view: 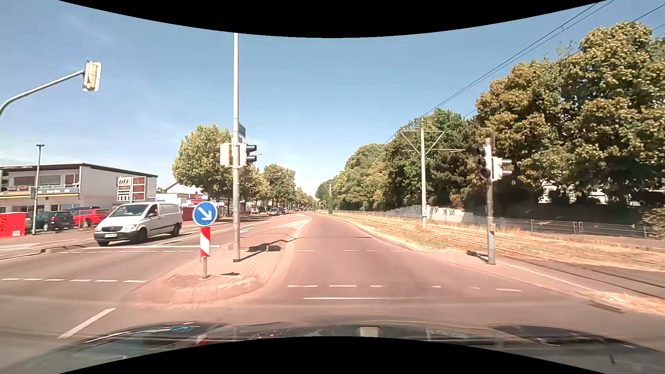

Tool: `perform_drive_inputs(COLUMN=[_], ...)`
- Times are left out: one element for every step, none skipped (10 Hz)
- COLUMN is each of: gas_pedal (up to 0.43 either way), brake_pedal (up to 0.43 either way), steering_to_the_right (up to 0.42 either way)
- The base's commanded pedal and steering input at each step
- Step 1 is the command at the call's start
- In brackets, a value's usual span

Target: Follow the waypoints while adhering to traffic rules and regulations

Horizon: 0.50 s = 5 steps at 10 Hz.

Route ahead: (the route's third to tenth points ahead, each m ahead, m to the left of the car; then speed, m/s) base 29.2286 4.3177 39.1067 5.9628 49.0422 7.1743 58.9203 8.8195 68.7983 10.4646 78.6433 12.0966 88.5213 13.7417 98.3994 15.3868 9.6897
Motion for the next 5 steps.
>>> perform_drive_inputs(gas_pedal=[0.197, 0.197, 0.197, 0.189, 0.189], brake_pedal=[0.000, 0.000, 0.000, 0.000, 0.000], steering_to_the_right=[-0.006, -0.008, -0.008, -0.008, -0.009])
